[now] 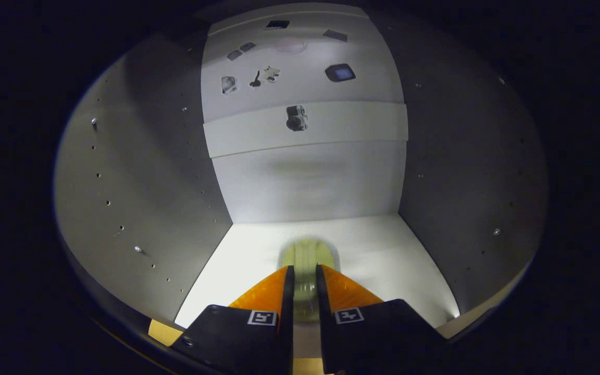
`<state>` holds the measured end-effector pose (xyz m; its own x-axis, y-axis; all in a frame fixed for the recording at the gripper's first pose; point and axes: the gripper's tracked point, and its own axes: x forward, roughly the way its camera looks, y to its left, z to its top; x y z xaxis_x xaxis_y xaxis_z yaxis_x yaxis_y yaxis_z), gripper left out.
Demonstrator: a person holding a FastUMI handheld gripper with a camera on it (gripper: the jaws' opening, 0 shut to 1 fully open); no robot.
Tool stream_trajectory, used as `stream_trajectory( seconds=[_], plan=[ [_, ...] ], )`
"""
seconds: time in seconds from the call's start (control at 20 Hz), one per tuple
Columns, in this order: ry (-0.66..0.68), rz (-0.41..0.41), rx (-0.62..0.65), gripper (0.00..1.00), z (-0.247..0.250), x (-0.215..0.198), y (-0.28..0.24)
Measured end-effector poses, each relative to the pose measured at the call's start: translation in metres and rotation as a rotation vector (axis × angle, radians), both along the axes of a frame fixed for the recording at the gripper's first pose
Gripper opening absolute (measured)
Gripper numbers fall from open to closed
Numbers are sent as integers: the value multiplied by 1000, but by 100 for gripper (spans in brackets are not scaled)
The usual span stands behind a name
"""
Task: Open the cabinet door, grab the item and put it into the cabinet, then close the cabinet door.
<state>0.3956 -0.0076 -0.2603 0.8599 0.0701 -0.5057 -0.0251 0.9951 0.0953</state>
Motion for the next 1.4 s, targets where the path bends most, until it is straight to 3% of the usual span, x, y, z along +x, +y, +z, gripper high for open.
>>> stream_trajectory(
  seconds=[0.25,0.55,0.9,1.4],
  plan=[
    [-54,22,-2,46,11,4,9],
    [-164,16,-6,54,55,-10,5],
    [-275,79,-106,64,117,-78,20],
    [-367,9,-117,74,175,-203,37]
  ],
)
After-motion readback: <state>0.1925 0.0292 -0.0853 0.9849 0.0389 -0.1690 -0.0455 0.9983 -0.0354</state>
